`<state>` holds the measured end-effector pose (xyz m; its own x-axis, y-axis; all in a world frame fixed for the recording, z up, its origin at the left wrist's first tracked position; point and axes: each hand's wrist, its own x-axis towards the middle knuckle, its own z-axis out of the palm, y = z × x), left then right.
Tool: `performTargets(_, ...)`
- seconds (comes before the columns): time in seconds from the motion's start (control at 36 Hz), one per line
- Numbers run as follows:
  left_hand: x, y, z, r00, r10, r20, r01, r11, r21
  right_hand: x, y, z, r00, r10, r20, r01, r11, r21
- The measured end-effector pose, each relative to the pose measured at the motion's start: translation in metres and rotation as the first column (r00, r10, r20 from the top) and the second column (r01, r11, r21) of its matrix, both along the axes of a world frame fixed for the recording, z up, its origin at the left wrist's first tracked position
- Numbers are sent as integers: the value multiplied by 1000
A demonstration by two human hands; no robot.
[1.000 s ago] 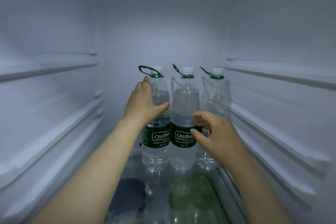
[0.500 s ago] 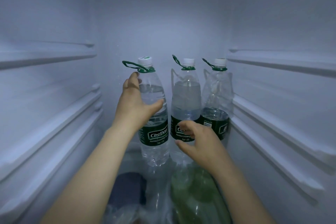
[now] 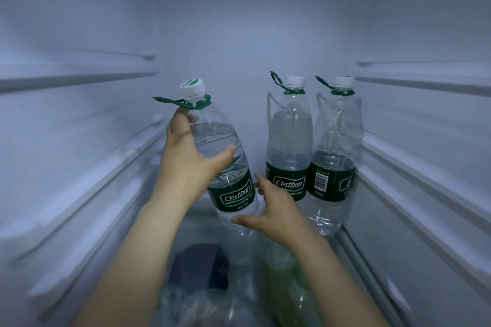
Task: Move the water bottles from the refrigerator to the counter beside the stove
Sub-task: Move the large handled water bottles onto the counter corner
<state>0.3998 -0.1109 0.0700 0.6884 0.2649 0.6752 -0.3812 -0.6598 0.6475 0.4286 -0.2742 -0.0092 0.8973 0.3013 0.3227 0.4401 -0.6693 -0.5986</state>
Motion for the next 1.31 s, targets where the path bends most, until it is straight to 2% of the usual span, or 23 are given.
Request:
performTargets(0.14,-3,-1,-1,1000,5,3,-5,1000,-7,5,13,-12,998,55,14,-56,990,128)
performTargets(0.22,-4,-3,-3,1000,-15,10,15,1000,-7,8,17,-17,998,22,53,-30,986,164)
performTargets(0.36,-2,-6,-10,999,-44,32,46,998,-50,11,19,-24,997,-10,81,-4,984,177)
performTargets(0.47,0,-8,-17,993,-116,-4,115,986,-122,12,19,-25,997,-8,70,-5,981,192)
performTargets(0.61,5,-9,-22,993,-111,-52,96,968,-231,11,19,-25,997,-15,72,1,981,193)
performTargets(0.89,-3,-14,-25,994,-106,-19,98,964,-249,4,18,-25,997,-47,60,32,974,224)
performTargets(1.31,-24,-24,-24,982,-191,5,184,936,-299,-16,4,-25,997,-77,13,71,961,268)
